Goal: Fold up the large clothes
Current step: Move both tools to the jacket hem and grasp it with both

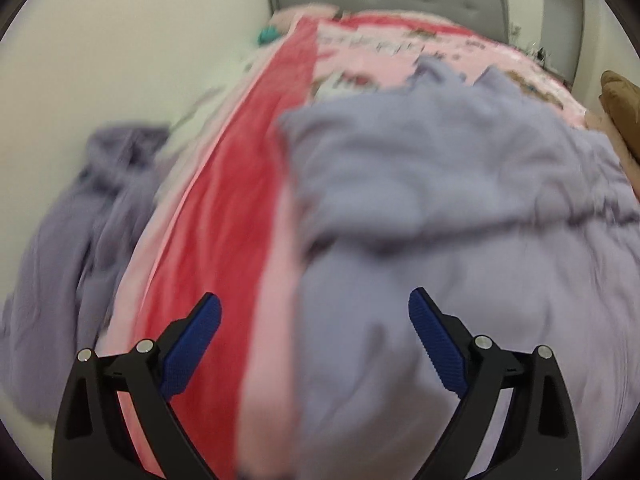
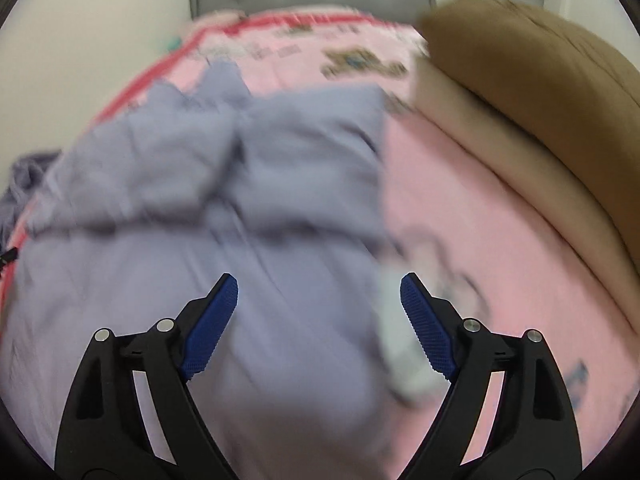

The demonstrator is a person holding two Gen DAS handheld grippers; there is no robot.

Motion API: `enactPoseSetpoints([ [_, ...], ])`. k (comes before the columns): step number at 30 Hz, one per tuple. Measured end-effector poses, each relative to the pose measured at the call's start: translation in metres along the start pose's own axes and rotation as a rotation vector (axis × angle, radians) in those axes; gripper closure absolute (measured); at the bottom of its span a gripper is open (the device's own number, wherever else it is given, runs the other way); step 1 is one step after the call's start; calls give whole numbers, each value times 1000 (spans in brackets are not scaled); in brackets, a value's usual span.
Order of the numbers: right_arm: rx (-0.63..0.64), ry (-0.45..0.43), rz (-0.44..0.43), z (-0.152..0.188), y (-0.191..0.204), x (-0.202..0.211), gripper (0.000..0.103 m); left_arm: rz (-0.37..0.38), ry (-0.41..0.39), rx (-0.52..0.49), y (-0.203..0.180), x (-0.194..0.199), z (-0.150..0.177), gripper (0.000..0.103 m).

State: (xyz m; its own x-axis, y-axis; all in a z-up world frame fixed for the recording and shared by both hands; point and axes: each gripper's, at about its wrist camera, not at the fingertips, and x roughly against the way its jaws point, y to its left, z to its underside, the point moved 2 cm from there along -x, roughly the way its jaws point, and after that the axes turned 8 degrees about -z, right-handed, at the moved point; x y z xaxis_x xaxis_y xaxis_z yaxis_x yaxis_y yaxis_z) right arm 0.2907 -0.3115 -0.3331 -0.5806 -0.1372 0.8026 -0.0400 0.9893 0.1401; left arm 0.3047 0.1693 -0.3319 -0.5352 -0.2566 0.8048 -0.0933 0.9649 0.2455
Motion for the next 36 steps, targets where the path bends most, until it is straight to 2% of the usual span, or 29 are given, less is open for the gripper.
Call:
enactPoseSetpoints([
  [2,17,65,4,24,-9,17,23,4,66,-1,15,11,27,10],
  [4,32,125,-6,49,-13,31,23,6,97,-6,22,26,51,10],
  [8,-15,220,-53,97,-15,53,23,33,167,-16,24,49,98,10],
  [11,-52,223,-46,116,-11,61,21,60,214,38,32,53,122,10],
  [12,-56,224,-30,122,-11,64,14,65,216,50,35,54,128,10],
  [13,-56,231,-26,128,-10,65,13,67,215,61,38,54,132,10],
  [19,-53,334,-81,166,1,74,12,167,264,120,50,56,164,10],
  [21,-42,324,-86,176,8,78,13,191,279,128,49,54,172,9],
  [23,-56,317,-93,180,12,78,25,229,307,153,48,51,178,9],
  [26,-77,317,-103,179,18,79,26,309,322,178,45,57,180,10],
  [28,-64,303,-103,180,23,85,25,334,314,137,35,64,183,10],
  [31,-59,301,-100,184,24,87,16,311,315,82,24,63,190,9],
  [33,-109,303,-117,188,19,83,16,319,346,124,24,54,194,7],
  [36,-124,302,-133,190,22,78,26,310,370,173,23,47,197,7],
])
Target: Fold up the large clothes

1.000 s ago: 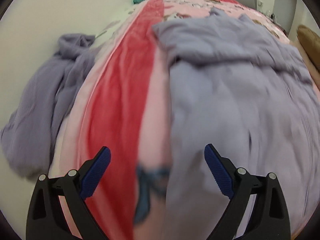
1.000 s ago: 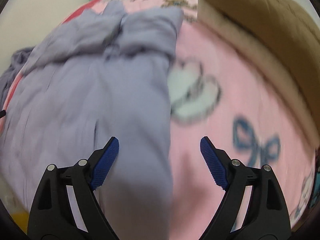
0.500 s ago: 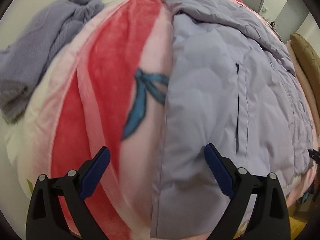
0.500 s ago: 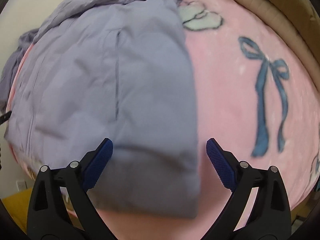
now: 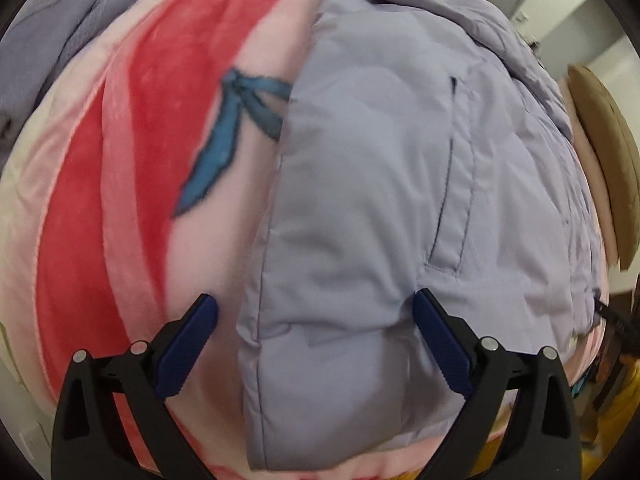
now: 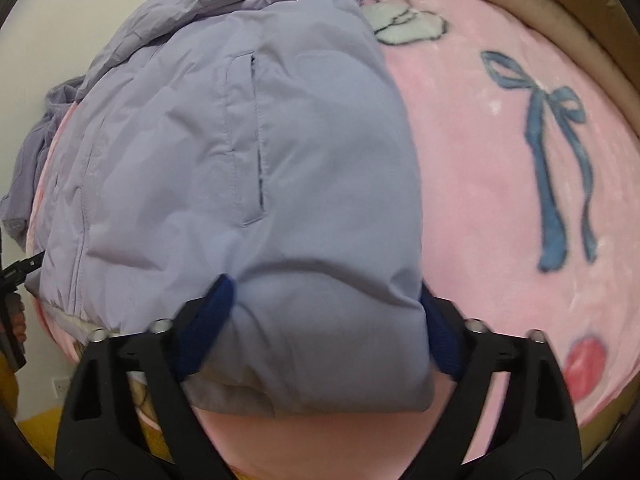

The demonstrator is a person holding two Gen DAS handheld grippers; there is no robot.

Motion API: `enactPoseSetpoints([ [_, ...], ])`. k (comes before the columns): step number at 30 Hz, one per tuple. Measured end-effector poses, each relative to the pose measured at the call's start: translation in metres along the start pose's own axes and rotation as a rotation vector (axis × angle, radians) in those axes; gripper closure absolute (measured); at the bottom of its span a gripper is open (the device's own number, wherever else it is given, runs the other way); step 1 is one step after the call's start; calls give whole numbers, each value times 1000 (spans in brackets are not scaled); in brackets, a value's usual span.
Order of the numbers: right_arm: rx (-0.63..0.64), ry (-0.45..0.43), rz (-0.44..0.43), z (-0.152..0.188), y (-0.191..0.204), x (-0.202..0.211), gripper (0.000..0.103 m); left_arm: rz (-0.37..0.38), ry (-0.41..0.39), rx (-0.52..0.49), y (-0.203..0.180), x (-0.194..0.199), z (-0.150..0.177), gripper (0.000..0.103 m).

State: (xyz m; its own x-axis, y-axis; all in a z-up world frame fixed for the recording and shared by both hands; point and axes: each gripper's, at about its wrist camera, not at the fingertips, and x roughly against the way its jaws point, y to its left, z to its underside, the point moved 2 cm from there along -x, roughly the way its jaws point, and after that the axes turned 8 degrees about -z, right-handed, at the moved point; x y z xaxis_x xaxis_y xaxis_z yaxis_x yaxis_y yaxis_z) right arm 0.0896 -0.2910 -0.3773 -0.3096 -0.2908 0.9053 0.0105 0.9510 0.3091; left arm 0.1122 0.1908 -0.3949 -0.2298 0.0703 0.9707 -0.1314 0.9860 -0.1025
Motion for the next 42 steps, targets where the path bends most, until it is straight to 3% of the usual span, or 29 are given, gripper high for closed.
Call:
enactPoseSetpoints([
  [1,3,-2,7,-1,1,-1,34,-12,4,3,-3,0,0,8],
  [2,4,4,9,-2,3,-1,43,-18,10,-2,-8,1,0,21],
  [3,10,10,13,-3,6,0,49,-23,23,-8,-14,2,0,27],
  [5,29,30,28,-5,12,4,68,-105,51,-30,-27,5,2,41],
  [7,32,50,55,-9,17,7,77,-163,74,-47,-41,8,0,56],
  [9,15,65,67,-14,21,13,85,-226,111,-72,-56,19,-7,79],
  [11,12,61,61,-23,30,26,90,-242,146,-98,-60,29,-10,83],
  [16,11,100,10,-18,31,57,92,-221,222,-76,-50,56,-7,87],
  [19,1,147,-2,-7,34,64,92,-246,214,-108,-48,72,6,87],
  [21,18,145,12,-2,34,69,92,-257,221,-108,-44,74,13,87],
  [24,-25,113,0,-9,29,82,92,-264,260,-17,-21,77,20,91],
  [26,6,75,8,-16,35,97,92,-243,239,11,-9,85,16,92],
  [29,56,89,29,-21,32,89,91,-207,163,-58,-13,87,15,92],
  [33,69,162,44,-10,18,54,86,-185,147,-163,-23,67,21,92],
  [34,66,160,41,-5,15,50,81,-186,129,-180,-22,66,26,91],
  [37,81,136,78,6,12,54,47,-174,85,-192,-15,64,40,87],
  [39,90,137,76,16,10,54,47,-140,93,-168,-8,57,48,74],
  [42,38,150,35,35,-1,50,39,-89,91,-126,-1,51,55,63],
])
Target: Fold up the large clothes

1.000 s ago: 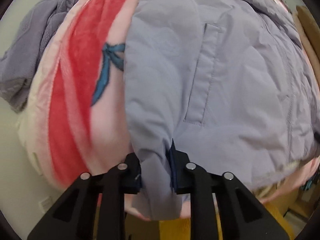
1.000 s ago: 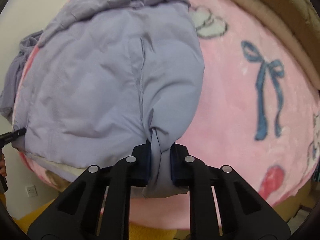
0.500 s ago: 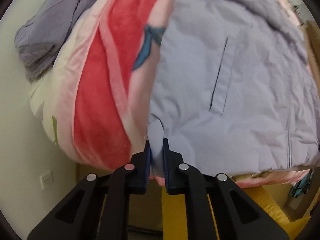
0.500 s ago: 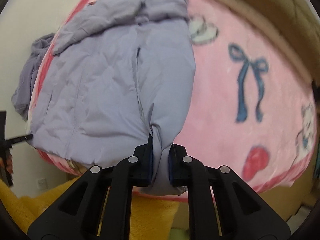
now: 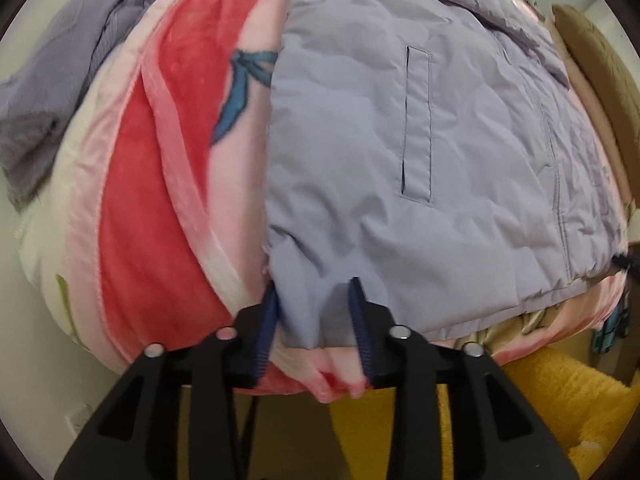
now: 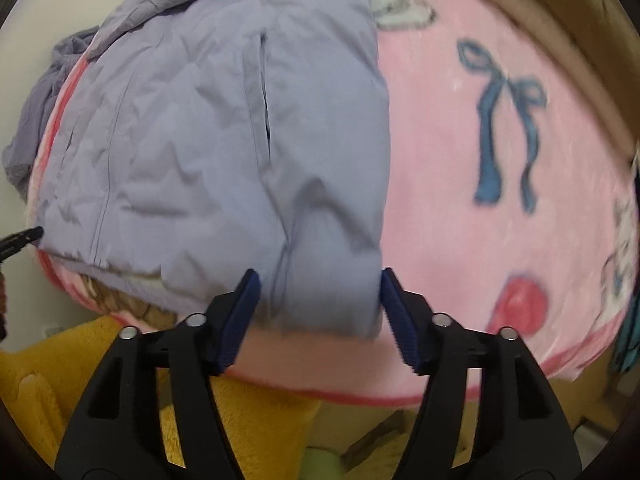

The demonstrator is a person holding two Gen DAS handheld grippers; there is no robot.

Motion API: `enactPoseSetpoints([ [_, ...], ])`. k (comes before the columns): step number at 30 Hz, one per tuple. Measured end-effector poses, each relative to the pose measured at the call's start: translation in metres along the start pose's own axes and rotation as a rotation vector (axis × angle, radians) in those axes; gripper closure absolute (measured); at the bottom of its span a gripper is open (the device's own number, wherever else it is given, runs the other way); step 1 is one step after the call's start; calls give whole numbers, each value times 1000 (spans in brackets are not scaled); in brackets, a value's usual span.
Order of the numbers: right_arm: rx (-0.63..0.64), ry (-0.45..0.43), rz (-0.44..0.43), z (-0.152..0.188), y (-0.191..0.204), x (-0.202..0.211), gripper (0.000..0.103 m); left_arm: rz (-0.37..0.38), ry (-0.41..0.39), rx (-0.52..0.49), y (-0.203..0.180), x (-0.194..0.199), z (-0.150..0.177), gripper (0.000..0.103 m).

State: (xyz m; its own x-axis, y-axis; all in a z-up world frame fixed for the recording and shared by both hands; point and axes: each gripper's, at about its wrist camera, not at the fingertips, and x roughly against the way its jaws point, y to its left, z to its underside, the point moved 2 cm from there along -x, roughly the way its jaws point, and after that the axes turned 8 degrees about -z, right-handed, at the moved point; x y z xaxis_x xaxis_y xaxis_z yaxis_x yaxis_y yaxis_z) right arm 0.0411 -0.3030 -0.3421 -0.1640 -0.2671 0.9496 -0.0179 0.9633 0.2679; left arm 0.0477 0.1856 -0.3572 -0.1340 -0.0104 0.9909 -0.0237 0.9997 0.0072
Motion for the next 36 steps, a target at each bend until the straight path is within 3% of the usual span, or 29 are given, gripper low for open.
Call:
enactPoseSetpoints([
  [3,-45,-33,-13,8,-6,-4,33,59,-17,29,5,-7,13,56],
  [6,-37,-39,6,15,-6,-4,30,52,-71,12,6,1,20,54],
  [8,-4,-85,38,24,-2,4,30,14,-96,2,5,8,26,52],
  [10,83,-120,122,32,5,10,32,-30,-128,-22,1,17,35,50],
  [13,202,-155,205,36,11,7,40,-109,-181,-148,-21,31,43,49],
  [16,204,-116,185,33,1,-2,44,-156,-193,-222,-32,22,52,49],
  [19,252,-106,225,36,-2,-5,44,-178,-184,-222,-34,19,54,49],
  [23,248,-88,257,43,-10,-1,42,-219,-232,-259,-39,28,55,49],
  [26,237,-75,276,41,-17,-5,43,-242,-204,-275,-35,17,55,49],
  [31,271,-142,285,19,-11,1,42,-291,-218,-303,-27,8,40,49],
  [36,270,-172,288,4,-12,5,43,-333,-261,-439,-34,2,29,49],
])
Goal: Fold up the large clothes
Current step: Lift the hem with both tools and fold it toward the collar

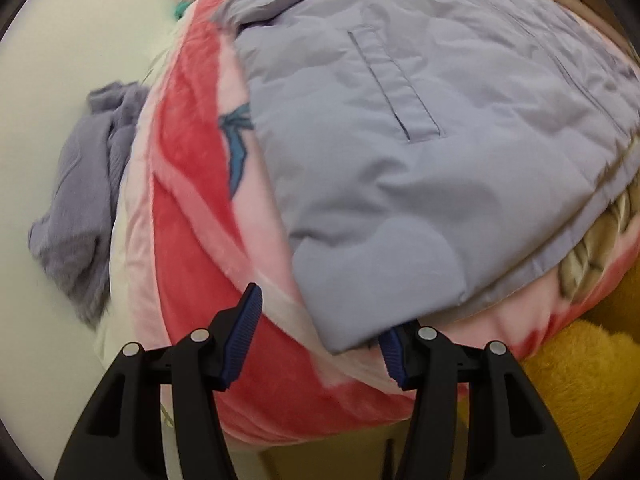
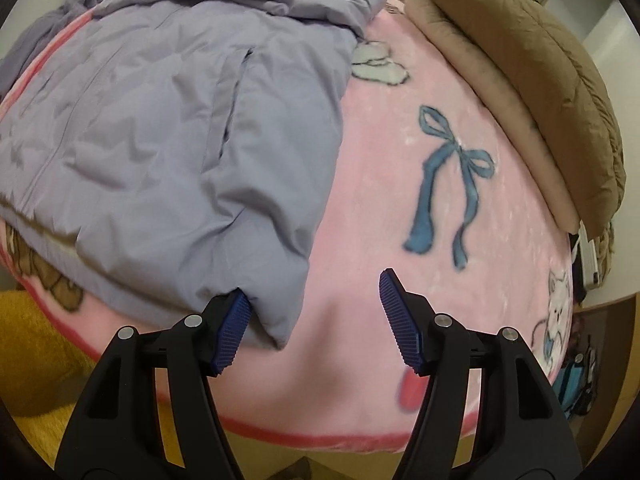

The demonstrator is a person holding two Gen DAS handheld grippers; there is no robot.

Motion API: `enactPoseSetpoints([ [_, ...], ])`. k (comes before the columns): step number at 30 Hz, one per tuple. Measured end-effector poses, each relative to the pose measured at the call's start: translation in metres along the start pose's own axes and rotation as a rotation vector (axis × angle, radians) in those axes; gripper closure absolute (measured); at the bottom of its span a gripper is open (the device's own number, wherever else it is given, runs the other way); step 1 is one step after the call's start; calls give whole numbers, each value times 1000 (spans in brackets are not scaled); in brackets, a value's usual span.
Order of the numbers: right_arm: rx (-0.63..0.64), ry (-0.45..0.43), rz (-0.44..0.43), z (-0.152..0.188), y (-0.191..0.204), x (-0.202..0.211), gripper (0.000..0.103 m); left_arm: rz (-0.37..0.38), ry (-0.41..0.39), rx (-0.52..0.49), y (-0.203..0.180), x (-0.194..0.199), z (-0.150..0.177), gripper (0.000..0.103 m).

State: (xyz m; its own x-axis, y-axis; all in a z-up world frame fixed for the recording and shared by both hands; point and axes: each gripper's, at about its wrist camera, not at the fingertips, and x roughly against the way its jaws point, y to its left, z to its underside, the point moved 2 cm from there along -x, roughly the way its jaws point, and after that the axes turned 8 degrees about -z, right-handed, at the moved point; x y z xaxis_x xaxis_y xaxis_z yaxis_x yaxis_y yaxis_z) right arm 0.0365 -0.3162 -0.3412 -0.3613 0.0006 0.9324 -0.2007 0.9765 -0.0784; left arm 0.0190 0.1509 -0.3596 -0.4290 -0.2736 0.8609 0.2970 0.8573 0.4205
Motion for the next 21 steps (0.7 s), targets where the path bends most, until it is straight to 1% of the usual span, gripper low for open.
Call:
enactPoseSetpoints([
  [1,-12,-2,1,-1,-2,0,43,-10,-16,-9,-1,2,-2,49],
  [2,-31,-4,-9,-1,-5,-1,42,-17,-53,-13,-3,6,-6,49],
  [3,-45,-3,-15,0,-6,-4,41,-14,-65,-11,-4,6,-9,49],
  [5,-69,-3,-34,1,-6,-12,41,2,-49,-39,-13,0,-16,49],
  [7,-75,8,-26,1,-2,-21,41,-22,-33,-79,-20,-11,-22,49],
  [8,-86,14,-24,0,-2,-26,42,-21,-34,-65,-18,-15,-27,49],
  [9,-102,14,-32,-2,-3,-29,47,1,-19,-16,-13,-21,-32,49],
  [10,-131,17,-66,-6,-6,-32,65,28,13,25,-8,-26,-37,49],
  [11,-150,22,-95,-7,-7,-33,76,70,57,60,-4,-31,-41,55],
  [12,-178,33,-140,-10,-10,-33,85,99,86,83,-1,-33,-43,61],
  [13,-187,40,-138,-12,-11,-33,87,111,107,97,2,-34,-45,64],
  [14,-184,53,-132,-13,-12,-31,89,108,124,99,4,-33,-47,69],
  [15,-180,56,-128,-13,-11,-29,90,101,133,96,5,-33,-47,72],
  [18,-177,60,-101,-13,-15,-20,91,54,157,122,9,-27,-47,77],
  [21,-215,39,-98,-17,-18,-4,93,28,198,261,22,-16,-44,84],
])
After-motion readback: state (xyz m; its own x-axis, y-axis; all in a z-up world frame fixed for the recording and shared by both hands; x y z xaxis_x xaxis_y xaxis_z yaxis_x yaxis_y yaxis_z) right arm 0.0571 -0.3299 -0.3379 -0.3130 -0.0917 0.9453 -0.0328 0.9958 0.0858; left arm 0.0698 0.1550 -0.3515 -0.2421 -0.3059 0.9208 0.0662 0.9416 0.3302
